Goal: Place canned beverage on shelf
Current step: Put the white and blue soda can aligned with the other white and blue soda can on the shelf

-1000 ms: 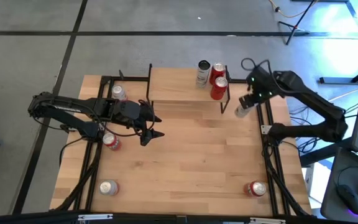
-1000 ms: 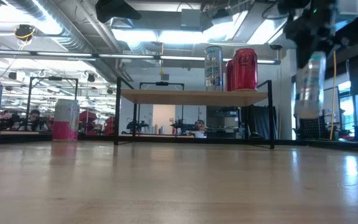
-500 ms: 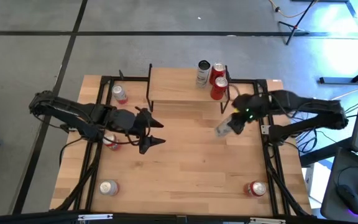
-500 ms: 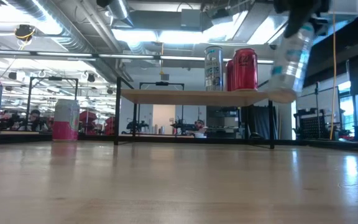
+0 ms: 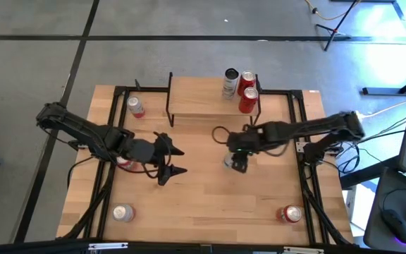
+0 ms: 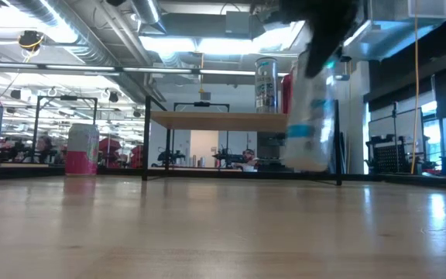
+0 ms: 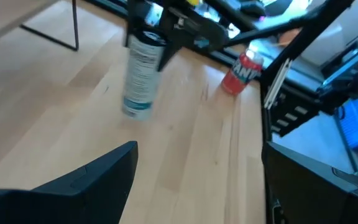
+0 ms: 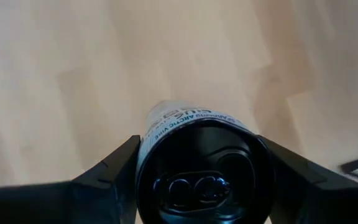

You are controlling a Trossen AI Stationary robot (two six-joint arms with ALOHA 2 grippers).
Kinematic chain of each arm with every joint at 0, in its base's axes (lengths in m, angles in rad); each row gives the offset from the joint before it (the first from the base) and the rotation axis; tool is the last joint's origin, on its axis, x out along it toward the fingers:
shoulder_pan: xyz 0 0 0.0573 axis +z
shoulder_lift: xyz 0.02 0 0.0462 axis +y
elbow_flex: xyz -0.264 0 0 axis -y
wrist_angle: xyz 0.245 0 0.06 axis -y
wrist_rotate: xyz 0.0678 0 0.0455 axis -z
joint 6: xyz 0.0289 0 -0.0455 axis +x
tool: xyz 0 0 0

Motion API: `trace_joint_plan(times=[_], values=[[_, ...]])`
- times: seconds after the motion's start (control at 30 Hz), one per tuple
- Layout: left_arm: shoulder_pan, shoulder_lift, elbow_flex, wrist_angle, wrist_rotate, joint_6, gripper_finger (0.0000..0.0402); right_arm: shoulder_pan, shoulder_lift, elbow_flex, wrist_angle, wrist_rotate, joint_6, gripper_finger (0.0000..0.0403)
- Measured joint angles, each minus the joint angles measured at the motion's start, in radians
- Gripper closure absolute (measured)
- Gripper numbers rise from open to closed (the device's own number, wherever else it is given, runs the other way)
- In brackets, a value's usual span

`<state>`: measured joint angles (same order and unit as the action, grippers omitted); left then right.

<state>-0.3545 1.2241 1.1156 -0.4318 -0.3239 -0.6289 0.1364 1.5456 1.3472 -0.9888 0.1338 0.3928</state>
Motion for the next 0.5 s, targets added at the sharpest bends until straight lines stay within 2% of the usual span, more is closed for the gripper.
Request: trace_joint_plan(times=[0.1, 0.2, 0.33, 0.5], values=[[-0.014, 0.017, 0.000, -0.008, 0.000, -0.022, 0.0063, -0.009, 0.072, 0.068, -0.040, 0.056, -0.014, 0.0168], [-0.035, 0.017, 0.000, -0.009, 0.004, -0.026, 0.0063, -0.031, 0.120, 0.165, -0.104, 0.056, -0.030, 0.0168], [-0.047, 0.004, 0.000, -0.009, 0.004, -0.044, 0.0063, -0.080, 0.138, 0.343, -0.184, 0.057, -0.029, 0.0168], [-0.047, -0.004, 0.000, -0.015, 0.002, -0.050, 0.0063, -0.174, 0.150, 0.548, -0.250, 0.117, -0.007, 0.0168]])
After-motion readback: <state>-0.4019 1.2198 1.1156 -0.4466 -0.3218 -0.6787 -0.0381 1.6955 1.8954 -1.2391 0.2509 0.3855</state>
